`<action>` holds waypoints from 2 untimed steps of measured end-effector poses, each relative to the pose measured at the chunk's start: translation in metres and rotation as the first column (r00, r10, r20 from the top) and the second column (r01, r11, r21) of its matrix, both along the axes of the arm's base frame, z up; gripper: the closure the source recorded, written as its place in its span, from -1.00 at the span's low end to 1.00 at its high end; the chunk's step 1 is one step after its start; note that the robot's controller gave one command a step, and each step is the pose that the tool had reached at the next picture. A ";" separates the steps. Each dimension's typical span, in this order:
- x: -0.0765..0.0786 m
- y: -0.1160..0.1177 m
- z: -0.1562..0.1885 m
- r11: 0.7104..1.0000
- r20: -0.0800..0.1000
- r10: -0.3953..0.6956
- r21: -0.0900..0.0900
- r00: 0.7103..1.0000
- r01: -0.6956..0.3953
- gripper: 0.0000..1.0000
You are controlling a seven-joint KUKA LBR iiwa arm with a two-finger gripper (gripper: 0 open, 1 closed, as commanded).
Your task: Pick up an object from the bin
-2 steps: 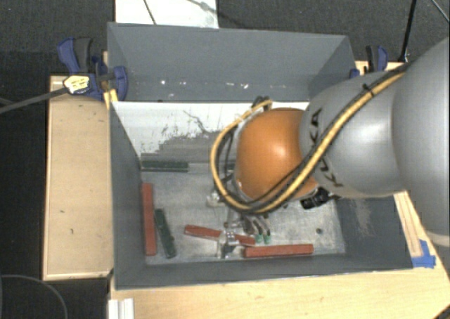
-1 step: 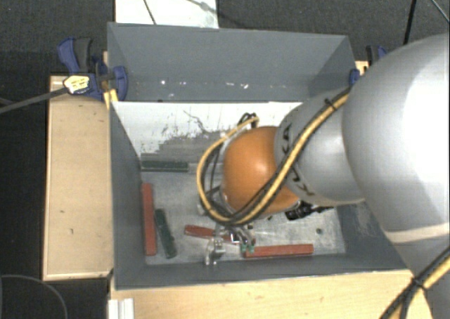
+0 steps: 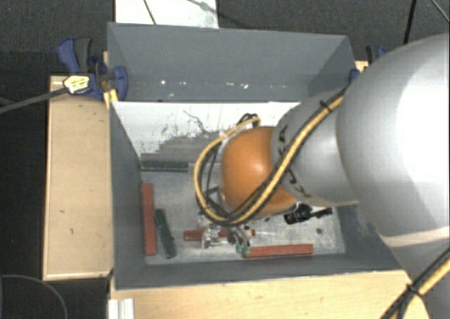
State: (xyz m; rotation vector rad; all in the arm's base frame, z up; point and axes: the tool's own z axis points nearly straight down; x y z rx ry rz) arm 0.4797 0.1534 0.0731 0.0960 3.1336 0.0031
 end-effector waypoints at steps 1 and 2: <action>0.000 0.000 0.000 1.000 0.000 -0.006 0.000 1.000 0.006 1.00; -0.001 0.000 0.002 1.000 -0.003 -0.007 -0.001 1.000 0.007 1.00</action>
Offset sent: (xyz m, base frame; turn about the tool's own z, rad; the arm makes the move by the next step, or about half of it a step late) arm 0.0000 -0.0001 0.0913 0.0000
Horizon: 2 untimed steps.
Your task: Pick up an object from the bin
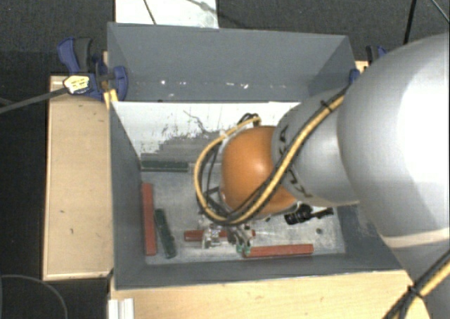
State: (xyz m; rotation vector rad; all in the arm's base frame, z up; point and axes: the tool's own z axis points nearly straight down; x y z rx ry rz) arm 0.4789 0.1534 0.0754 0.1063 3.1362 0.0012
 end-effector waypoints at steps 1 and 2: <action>-0.003 -0.001 0.018 1.000 -0.011 -0.001 -0.003 1.000 0.001 1.00; -0.002 0.000 0.039 1.000 -0.006 -0.001 -0.001 1.000 0.001 1.00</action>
Offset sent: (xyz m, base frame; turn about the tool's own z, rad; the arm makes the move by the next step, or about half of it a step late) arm 0.0001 -0.0002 0.0281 0.0000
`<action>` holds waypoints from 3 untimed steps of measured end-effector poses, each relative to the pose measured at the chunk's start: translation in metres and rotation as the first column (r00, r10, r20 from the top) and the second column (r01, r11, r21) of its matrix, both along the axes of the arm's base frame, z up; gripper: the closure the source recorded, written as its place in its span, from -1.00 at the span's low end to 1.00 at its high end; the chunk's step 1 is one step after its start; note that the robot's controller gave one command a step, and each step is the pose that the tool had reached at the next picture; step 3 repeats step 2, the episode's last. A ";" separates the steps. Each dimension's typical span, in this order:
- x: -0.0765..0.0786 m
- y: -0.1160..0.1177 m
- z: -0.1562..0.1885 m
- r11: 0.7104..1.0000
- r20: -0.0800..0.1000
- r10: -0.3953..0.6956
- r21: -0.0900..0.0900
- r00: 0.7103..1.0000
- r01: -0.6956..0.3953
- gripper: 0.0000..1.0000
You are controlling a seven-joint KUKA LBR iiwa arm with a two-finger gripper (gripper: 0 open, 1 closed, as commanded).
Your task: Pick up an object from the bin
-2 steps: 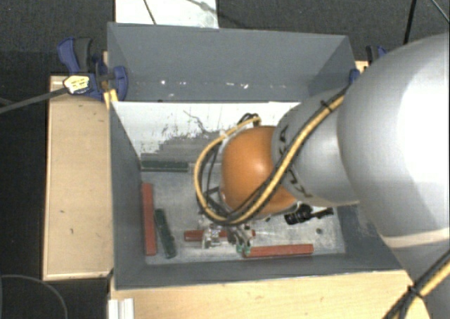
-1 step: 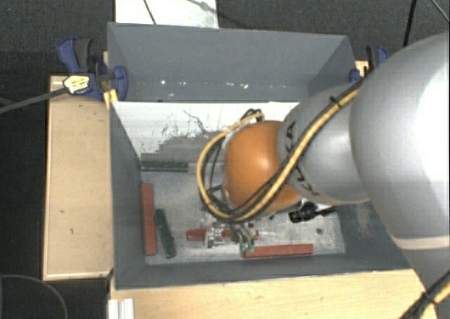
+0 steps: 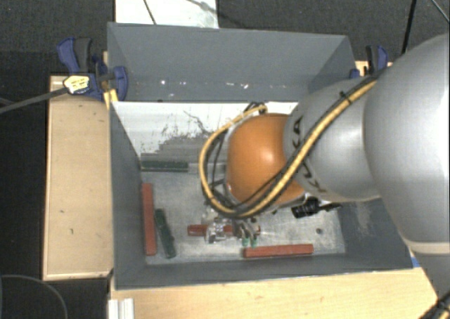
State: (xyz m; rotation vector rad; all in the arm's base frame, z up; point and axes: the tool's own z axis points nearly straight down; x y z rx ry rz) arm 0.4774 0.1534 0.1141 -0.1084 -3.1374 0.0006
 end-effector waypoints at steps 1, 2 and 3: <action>0.001 0.000 0.015 1.000 0.004 -0.001 0.001 1.000 0.001 1.00; 0.000 0.000 0.028 1.000 0.001 -0.002 0.000 1.000 0.002 1.00; 0.000 0.000 0.028 1.000 0.001 -0.002 0.000 1.000 0.002 1.00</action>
Offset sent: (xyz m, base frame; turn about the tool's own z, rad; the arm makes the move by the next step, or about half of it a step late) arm 0.0001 0.0000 0.0658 0.0000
